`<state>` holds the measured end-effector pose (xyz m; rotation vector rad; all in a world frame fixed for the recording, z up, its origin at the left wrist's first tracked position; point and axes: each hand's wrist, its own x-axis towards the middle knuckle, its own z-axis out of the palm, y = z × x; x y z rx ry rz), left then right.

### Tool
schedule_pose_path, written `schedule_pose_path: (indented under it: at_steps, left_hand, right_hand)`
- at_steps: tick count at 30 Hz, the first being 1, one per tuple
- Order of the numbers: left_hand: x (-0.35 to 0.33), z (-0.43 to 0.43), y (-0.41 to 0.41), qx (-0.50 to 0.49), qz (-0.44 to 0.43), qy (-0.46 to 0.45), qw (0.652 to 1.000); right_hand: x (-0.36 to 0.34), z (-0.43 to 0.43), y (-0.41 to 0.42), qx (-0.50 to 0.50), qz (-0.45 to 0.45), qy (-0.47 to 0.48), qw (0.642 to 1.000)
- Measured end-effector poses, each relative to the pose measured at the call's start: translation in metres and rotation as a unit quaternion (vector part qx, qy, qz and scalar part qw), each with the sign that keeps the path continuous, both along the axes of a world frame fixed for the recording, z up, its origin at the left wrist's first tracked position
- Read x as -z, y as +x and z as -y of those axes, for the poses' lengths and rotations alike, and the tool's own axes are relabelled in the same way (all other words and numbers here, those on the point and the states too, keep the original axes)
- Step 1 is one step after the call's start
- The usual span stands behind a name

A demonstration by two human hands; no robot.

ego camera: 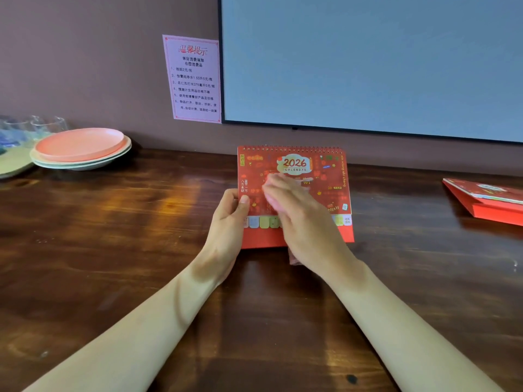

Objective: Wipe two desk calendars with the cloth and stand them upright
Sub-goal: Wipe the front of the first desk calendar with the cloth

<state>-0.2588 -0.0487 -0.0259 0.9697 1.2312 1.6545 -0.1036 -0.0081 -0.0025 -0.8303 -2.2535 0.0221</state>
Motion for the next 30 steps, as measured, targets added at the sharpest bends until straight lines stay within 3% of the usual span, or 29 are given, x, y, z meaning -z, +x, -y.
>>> schedule_pose_path:
  at_steps: [4,12,20,23,27,30]
  left_hand:
    - [-0.001,0.002,0.000,-0.007,-0.011,0.005,1.000]
    - [-0.002,0.004,0.000,-0.012,-0.025,0.006,1.000]
    - [-0.003,0.003,-0.001,-0.032,-0.031,0.014,0.999]
    - [-0.004,0.004,0.000,-0.029,-0.029,0.015,0.999]
    - [-0.005,0.005,0.001,-0.020,-0.040,0.018,0.999]
    - [-0.004,0.006,0.000,-0.019,-0.033,0.018,0.999]
  right_hand:
    - [0.001,0.004,-0.009,-0.014,0.040,0.026,0.999]
    - [-0.032,-0.014,-0.013,0.141,-0.125,-0.034,0.981]
    - [-0.008,-0.002,-0.036,0.000,0.025,0.025,0.999]
    - [-0.009,-0.006,-0.032,0.021,0.046,0.059,0.997]
    - [-0.021,-0.014,-0.032,0.095,0.006,0.015,0.995]
    - [-0.022,-0.009,-0.040,0.072,0.026,0.014,0.997]
